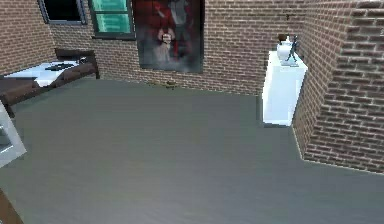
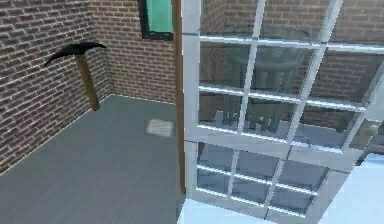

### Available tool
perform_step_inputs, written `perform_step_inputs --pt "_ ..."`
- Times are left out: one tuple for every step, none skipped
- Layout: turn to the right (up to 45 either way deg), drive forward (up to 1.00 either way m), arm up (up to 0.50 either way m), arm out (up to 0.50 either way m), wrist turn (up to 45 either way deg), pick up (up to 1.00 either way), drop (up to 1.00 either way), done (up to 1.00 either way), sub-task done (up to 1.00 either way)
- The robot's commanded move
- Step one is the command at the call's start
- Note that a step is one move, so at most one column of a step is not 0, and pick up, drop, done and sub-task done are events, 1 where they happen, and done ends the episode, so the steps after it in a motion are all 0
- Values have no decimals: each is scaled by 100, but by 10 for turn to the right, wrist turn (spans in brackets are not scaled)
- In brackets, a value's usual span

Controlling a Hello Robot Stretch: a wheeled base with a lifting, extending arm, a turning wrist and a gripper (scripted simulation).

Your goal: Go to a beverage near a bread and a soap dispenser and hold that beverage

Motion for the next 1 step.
perform_step_inputs --pt "0 65 0 0 0 0 0 0 0"
